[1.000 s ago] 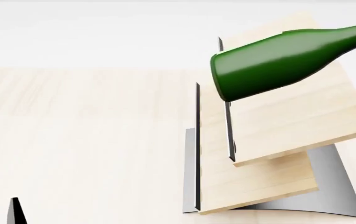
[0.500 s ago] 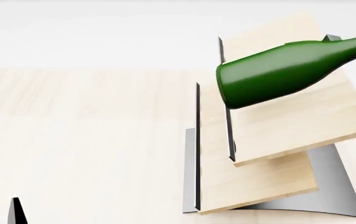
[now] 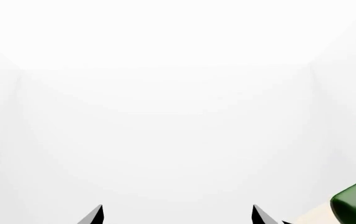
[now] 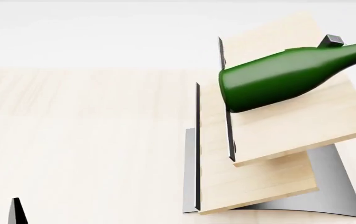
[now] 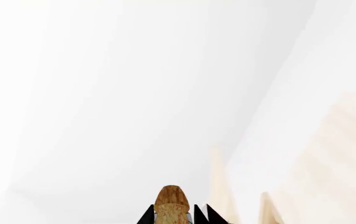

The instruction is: Put the wine bottle on the wine rack.

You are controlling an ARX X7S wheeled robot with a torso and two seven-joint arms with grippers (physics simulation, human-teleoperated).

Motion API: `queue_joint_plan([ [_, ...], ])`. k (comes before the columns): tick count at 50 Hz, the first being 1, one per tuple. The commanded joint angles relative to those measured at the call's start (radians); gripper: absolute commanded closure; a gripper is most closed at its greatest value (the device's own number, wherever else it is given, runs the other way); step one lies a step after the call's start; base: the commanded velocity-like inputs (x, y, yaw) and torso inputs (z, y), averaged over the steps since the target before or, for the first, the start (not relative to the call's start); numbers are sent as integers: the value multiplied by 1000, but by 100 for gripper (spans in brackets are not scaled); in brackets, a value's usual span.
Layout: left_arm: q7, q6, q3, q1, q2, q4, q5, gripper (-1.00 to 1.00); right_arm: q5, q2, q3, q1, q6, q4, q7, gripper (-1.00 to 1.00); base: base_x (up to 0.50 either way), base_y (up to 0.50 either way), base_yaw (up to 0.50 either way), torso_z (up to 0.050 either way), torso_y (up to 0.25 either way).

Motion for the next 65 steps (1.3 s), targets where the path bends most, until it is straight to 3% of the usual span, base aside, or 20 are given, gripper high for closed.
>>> queue_joint_plan([
  [1, -3, 2, 2, 0, -1, -2, 2, -100, -40, -20, -3, 40, 30, 115, -93, 100, 0, 0, 0, 0, 0],
  [64, -15, 1, 13, -6, -10, -4, 0, -100, -72, -39, -13, -31, 18, 83, -128, 100, 0, 0, 0, 0, 0],
  [65, -15, -1, 13, -6, -11, -3, 0, -100, -74, -38, -14, -30, 21, 80, -133, -100, 0, 0, 3, 0, 0],
])
